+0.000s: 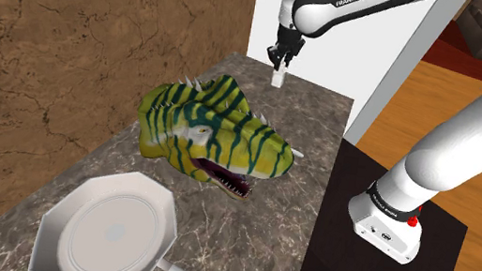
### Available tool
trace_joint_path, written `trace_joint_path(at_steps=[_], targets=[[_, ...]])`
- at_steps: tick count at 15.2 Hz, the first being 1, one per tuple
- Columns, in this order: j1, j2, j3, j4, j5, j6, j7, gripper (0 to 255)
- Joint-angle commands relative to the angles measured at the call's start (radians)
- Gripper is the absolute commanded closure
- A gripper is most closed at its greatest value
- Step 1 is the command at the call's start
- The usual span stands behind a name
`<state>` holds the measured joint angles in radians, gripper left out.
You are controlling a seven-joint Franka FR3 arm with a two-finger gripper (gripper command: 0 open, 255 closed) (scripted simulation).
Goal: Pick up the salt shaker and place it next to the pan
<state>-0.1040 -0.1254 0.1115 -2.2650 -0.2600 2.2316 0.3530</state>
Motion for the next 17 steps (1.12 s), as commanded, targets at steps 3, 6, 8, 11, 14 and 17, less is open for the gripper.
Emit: trace_joint_path(at_steps=[3, 6, 8, 11, 14, 17], targets=[[0.002, -0.020, 0.000, 0.035, 0.013, -0.054, -0.017, 255], [0.004, -0.034, 0.000, 0.062, 0.021, -0.093, -0.028, 255], [0.005, -0.042, 0.000, 0.080, 0.026, -0.119, -0.035, 255], [0.006, -0.053, -0.001, 0.110, 0.032, -0.158, -0.046, 255], [0.007, -0.062, -0.001, 0.141, 0.038, -0.197, -0.056, 255], [0.007, -0.068, -0.001, 0.174, 0.043, -0.237, -0.065, 255]])
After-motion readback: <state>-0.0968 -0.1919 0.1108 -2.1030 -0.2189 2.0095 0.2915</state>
